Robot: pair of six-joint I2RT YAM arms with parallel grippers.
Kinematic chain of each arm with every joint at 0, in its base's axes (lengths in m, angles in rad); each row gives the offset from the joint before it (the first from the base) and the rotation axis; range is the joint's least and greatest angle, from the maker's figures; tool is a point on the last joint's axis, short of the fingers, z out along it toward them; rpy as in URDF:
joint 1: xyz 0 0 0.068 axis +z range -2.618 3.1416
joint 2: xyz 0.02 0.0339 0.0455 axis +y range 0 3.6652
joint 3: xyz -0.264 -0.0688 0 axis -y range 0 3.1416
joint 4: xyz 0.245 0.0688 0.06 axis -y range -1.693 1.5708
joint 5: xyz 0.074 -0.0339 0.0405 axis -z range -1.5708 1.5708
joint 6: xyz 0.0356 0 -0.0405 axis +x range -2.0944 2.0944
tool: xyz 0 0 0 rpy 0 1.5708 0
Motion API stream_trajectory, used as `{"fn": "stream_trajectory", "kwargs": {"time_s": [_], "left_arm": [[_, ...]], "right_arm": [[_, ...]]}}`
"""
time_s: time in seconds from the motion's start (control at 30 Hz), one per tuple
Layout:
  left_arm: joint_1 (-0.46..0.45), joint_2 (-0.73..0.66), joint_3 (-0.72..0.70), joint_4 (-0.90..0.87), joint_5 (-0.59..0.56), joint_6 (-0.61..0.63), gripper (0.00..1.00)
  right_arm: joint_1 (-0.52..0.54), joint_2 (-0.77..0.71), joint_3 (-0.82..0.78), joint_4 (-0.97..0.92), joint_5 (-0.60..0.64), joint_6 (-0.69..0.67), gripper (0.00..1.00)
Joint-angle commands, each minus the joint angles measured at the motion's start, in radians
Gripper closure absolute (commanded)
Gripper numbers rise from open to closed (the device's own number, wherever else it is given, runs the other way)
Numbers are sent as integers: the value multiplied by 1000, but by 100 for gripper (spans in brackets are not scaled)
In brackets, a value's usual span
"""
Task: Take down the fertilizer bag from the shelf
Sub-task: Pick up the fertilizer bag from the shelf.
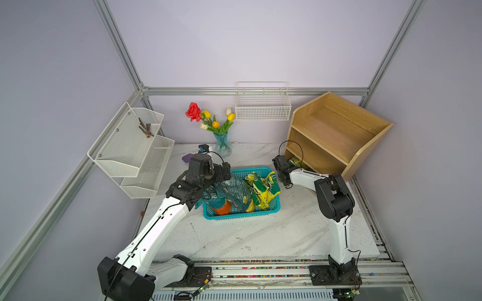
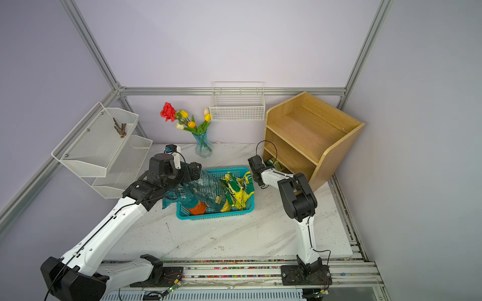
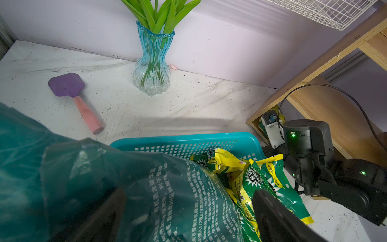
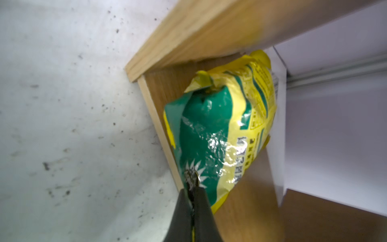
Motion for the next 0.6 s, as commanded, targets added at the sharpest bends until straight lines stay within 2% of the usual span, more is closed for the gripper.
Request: {"fn": "stream_trajectory", "kwargs": {"time_s": [0.0, 0.23, 0.4, 0.57], "left_arm": [[13, 12, -20, -63, -46, 6, 0], [13, 18, -23, -52, -36, 0, 0], [13, 26, -23, -39, -25, -1, 0], [13, 31, -20, -31, -14, -3, 0]], "right_arm": [[1, -60, -21, -7, -26, 59, 100], [7, -280, -128, -135, -79, 224, 100], [8, -508, -213, -230, -254, 368, 100], [11, -696, -198, -323, -441, 378, 100]]}}
